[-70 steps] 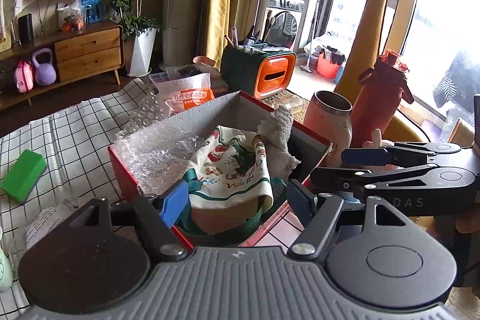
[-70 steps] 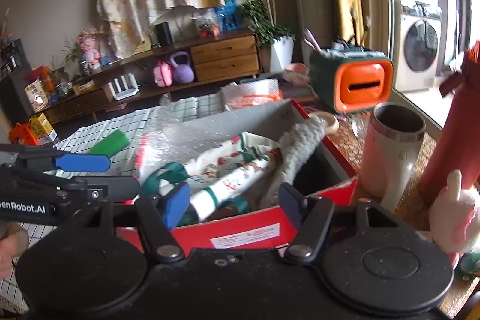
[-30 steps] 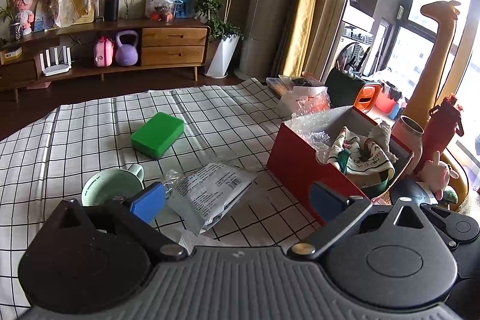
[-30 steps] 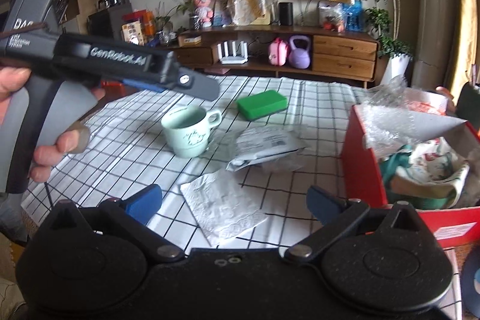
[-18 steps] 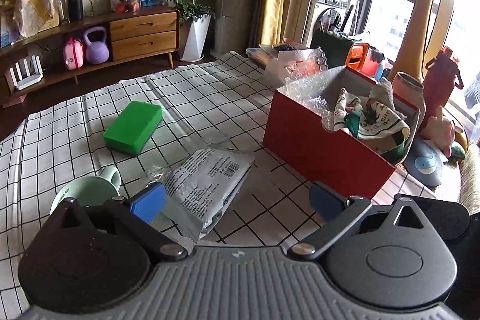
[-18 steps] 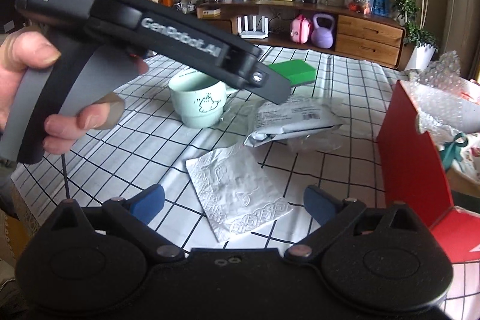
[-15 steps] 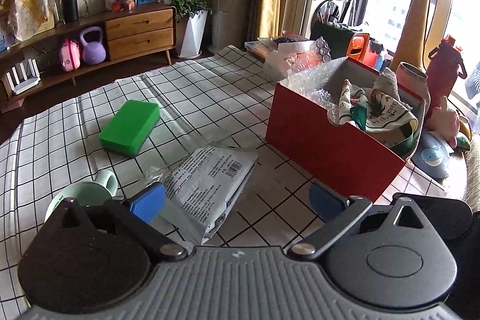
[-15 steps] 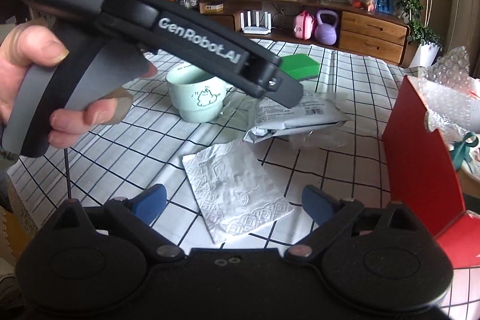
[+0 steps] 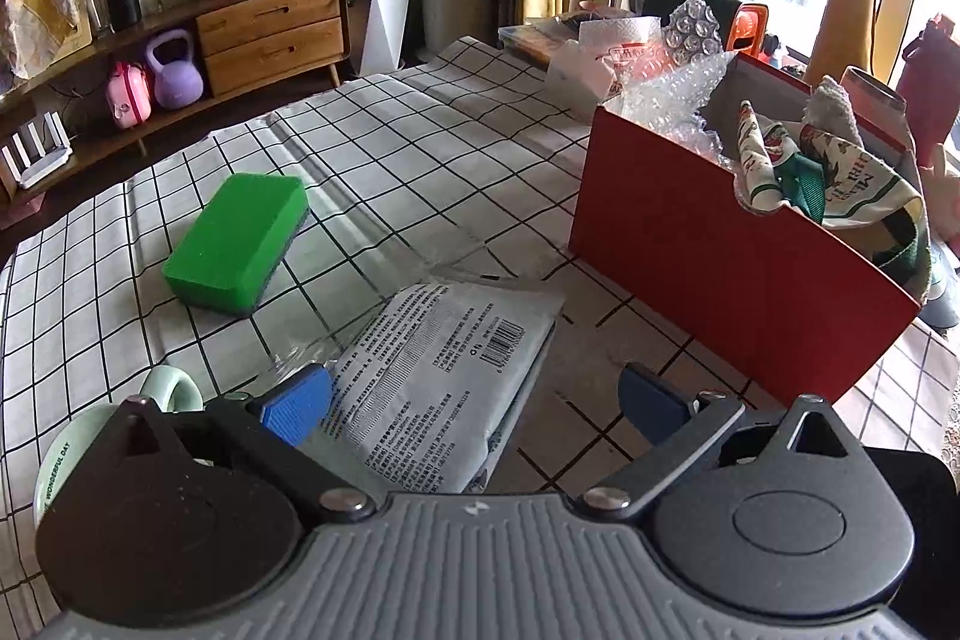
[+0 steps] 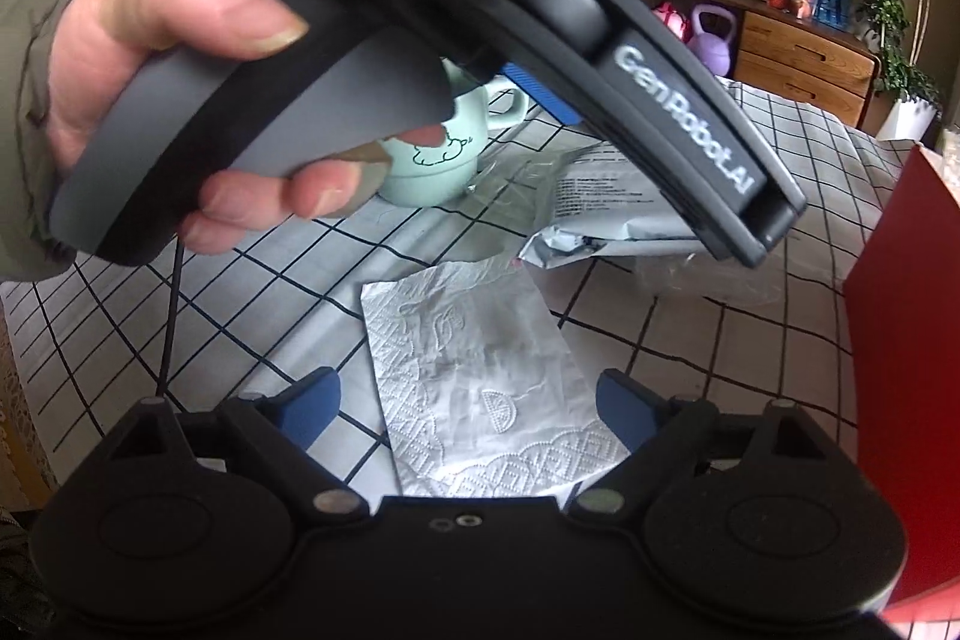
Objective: Organize soft objects
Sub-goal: 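Close right tool on the white paper napkin while left tool grasps the printed plastic packet, then carry the napkin with right tool while left tool carries the packet into the red box, then open right tool to release the napkin in the box while left tool releases the packet, then move left tool to the green sponge while right tool approaches the clear plastic bag, then close left tool on the green sponge while right tool grasps the clear plastic bag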
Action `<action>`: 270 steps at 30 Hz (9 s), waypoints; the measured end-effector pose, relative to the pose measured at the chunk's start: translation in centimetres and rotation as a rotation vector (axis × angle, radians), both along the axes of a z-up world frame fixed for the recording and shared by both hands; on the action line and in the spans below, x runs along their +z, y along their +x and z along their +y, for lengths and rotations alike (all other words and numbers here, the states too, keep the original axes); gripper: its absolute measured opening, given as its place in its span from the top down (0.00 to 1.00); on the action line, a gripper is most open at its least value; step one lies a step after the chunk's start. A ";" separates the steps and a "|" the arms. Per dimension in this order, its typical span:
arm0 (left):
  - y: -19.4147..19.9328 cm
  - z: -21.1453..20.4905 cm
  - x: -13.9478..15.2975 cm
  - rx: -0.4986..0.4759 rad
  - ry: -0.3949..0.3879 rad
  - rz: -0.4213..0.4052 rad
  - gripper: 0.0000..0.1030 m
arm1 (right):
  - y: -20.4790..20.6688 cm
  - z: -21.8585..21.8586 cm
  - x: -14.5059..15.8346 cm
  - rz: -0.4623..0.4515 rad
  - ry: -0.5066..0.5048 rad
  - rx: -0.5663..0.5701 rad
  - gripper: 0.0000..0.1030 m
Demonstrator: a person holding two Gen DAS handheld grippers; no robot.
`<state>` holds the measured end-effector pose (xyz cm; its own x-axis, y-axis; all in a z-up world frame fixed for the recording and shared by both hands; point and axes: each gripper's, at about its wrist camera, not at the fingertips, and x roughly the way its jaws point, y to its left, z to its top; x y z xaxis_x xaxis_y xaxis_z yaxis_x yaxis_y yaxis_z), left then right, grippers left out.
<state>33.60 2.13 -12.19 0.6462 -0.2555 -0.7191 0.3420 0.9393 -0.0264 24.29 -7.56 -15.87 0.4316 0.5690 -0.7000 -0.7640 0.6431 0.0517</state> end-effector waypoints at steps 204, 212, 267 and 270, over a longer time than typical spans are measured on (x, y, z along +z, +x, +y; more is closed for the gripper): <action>-12.1 3.8 12.0 0.169 -0.122 -0.096 0.01 | -5.0 -8.7 13.7 -0.175 0.150 -0.361 0.02; -10.7 8.5 13.1 0.166 -0.110 -0.090 0.01 | -4.2 -6.1 12.8 -0.148 0.133 -0.313 0.02; 20.1 10.0 -3.2 0.102 0.007 0.231 0.02 | 10.1 1.7 -0.9 0.005 -0.027 -0.096 0.39; 20.1 9.9 -3.3 0.114 0.018 0.228 0.10 | 10.2 1.5 -1.0 0.008 -0.021 -0.114 0.47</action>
<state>53.67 11.99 -15.52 0.4903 -0.1759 -0.8536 0.2210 0.9725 -0.0735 34.45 -6.06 -16.85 0.4875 0.5015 -0.7148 -0.6852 0.7271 0.0427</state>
